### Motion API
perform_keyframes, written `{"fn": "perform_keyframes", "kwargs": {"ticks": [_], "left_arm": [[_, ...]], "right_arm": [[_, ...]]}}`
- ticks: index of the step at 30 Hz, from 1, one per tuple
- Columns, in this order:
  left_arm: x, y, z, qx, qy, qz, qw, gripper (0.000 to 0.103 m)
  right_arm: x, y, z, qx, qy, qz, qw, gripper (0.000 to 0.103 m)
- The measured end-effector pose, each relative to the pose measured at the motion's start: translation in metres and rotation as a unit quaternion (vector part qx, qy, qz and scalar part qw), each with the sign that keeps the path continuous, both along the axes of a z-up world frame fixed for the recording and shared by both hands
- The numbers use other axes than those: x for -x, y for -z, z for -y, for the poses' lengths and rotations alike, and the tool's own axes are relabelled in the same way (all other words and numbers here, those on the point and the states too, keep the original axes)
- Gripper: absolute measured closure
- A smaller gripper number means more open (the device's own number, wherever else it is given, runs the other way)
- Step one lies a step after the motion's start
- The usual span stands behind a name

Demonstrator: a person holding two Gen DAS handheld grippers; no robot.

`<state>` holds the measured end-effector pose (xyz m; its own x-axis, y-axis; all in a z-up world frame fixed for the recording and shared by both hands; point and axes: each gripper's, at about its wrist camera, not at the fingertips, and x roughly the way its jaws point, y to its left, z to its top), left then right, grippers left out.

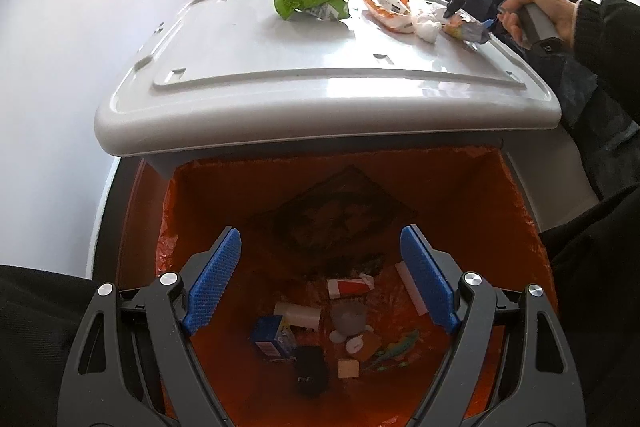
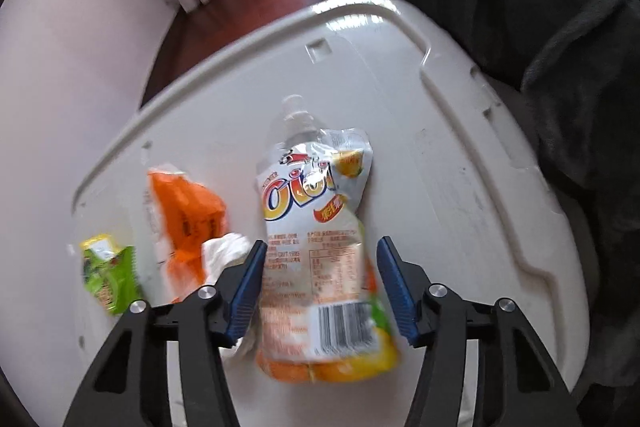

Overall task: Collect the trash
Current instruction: 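Grasp the Oioi juice pouch with the right tool and lift it, then grasp the green snack bag with the left tool while the right tool holds the pouch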

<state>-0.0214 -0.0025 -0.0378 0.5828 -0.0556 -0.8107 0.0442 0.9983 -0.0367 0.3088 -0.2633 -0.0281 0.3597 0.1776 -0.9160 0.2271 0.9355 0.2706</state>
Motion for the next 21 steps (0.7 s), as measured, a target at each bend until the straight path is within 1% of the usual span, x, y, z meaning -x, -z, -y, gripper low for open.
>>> {"fn": "perform_keyframes", "kwargs": {"ticks": [1,2,3,5,6,7,8,9,12,13,15,16,17,19,21], "left_arm": [[-0.001,0.000,0.000,0.001,0.000,-0.001,1.0000,0.023],[-0.001,0.001,0.000,0.001,0.000,-0.002,1.0000,0.023],[-0.001,0.001,0.000,0.001,0.000,-0.003,1.0000,0.023],[-0.001,0.002,0.000,0.003,0.001,-0.007,1.0000,0.023],[-0.001,0.002,-0.001,0.005,0.001,-0.007,1.0000,0.023],[-0.001,0.001,-0.002,0.005,0.000,-0.006,1.0000,0.023],[0.000,0.000,-0.002,0.006,-0.002,-0.005,1.0000,0.023],[0.001,-0.001,-0.003,0.006,-0.003,-0.002,1.0000,0.023],[0.002,-0.006,-0.004,0.005,-0.002,0.000,1.0000,0.023],[0.001,-0.008,-0.005,0.008,0.000,-0.002,1.0000,0.023],[-0.005,-0.016,-0.005,0.013,0.002,-0.003,0.9999,0.023],[-0.009,-0.019,-0.004,0.014,0.001,-0.004,0.9999,0.023],[-0.018,-0.025,-0.004,0.016,-0.001,-0.005,0.9999,0.023],[-0.037,-0.036,-0.002,0.019,-0.009,0.000,0.9998,0.023],[-0.070,-0.054,0.001,0.025,-0.024,0.014,0.9993,0.023]], "right_arm": [[-0.004,0.005,-0.004,0.004,-0.005,-0.009,1.000,0.047],[-0.006,0.004,-0.008,0.016,-0.009,-0.002,1.000,0.049],[-0.008,0.005,-0.012,0.030,-0.015,-0.004,0.999,0.049],[-0.008,0.006,-0.024,0.073,-0.033,-0.002,0.997,0.057],[-0.005,0.008,-0.033,0.107,-0.049,0.001,0.993,0.059],[-0.002,0.009,-0.039,0.129,-0.061,0.004,0.990,0.062],[0.005,0.010,-0.046,0.154,-0.075,0.009,0.985,0.063],[0.011,0.011,-0.049,0.162,-0.080,0.014,0.983,0.064],[0.036,0.004,-0.033,0.125,-0.053,0.025,0.990,0.067],[0.051,-0.002,-0.023,0.094,-0.036,0.035,0.994,0.067],[0.081,-0.022,-0.013,0.042,-0.020,0.064,0.997,0.067],[0.093,-0.033,-0.012,0.022,-0.018,0.077,0.997,0.067],[0.111,-0.047,-0.011,-0.011,-0.017,0.097,0.995,0.067],[0.137,-0.065,-0.011,-0.054,-0.020,0.131,0.990,0.066],[0.163,-0.076,-0.018,-0.068,-0.031,0.163,0.984,0.066]]}}
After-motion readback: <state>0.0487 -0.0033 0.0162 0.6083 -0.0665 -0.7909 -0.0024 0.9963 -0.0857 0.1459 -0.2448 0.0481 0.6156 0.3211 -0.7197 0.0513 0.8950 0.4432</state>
